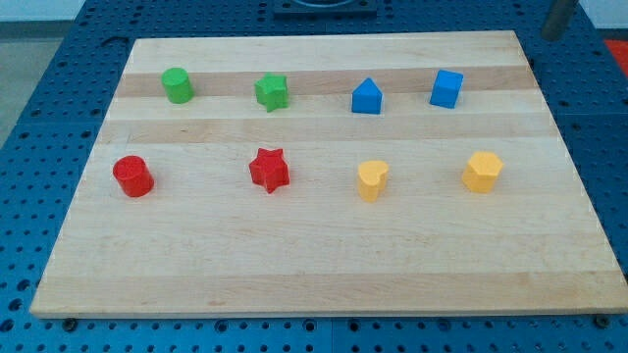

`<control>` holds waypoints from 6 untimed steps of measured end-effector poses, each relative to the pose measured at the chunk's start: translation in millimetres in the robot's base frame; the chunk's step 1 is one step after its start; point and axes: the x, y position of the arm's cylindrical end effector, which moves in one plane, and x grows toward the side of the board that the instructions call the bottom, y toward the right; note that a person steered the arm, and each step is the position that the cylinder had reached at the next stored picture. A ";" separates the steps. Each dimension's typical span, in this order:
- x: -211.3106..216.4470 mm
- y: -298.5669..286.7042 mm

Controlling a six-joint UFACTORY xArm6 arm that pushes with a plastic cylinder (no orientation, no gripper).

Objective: Move your arm towards top center

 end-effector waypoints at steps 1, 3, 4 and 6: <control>47.0 -17.1; 41.4 -129.6; 28.1 -193.7; 63.2 -292.7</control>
